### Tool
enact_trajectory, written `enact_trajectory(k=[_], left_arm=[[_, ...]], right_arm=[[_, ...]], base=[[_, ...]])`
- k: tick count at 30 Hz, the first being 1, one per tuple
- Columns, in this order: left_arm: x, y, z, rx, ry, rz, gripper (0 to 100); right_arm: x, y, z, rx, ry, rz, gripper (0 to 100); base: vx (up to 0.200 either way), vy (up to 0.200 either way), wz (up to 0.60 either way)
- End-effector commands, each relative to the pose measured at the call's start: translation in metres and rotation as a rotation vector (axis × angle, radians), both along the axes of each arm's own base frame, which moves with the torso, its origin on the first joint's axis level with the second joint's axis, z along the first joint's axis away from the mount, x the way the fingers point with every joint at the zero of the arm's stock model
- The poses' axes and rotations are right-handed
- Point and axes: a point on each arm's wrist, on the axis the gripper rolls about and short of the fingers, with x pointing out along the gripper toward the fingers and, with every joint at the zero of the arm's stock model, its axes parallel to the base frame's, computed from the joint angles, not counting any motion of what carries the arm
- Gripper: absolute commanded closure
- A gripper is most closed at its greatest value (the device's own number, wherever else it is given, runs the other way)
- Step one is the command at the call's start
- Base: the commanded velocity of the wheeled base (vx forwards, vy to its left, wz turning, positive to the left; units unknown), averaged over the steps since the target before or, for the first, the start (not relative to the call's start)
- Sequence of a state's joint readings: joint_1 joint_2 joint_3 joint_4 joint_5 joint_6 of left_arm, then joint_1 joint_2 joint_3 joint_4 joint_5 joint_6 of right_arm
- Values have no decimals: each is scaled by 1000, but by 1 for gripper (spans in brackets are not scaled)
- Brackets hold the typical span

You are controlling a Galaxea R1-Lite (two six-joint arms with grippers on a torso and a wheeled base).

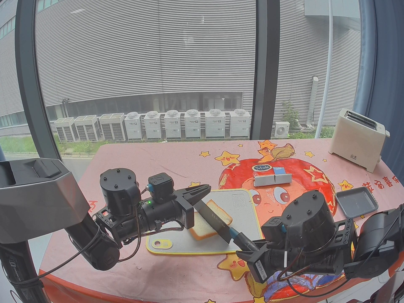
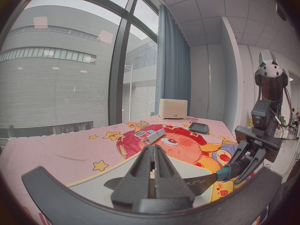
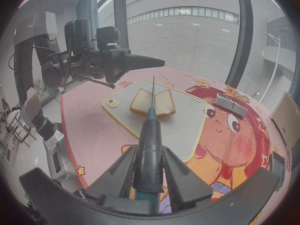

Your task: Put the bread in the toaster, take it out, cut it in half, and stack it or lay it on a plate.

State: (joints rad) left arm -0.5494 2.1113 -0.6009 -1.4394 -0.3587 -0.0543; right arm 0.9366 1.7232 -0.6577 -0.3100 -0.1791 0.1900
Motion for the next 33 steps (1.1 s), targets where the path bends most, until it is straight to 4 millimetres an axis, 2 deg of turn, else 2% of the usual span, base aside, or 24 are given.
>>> enact_trajectory(k=[1, 9, 16, 33], left_arm=[[-1, 1, -5, 10, 12, 0, 100], [-1, -1, -12, 22, 27, -5, 100], [3, -4, -38, 95, 41, -10, 100], [2, -1, -46, 96, 54, -5, 100]], right_arm=[[2, -1, 0, 1, 2, -7, 100], [2, -1, 0, 5, 7, -15, 100], [1, 0, 0, 8, 10, -15, 100], [5, 3, 6, 34, -6, -21, 100]], base=[[0, 0, 0], [0, 0, 0], [0, 0, 0], [0, 0, 0]])
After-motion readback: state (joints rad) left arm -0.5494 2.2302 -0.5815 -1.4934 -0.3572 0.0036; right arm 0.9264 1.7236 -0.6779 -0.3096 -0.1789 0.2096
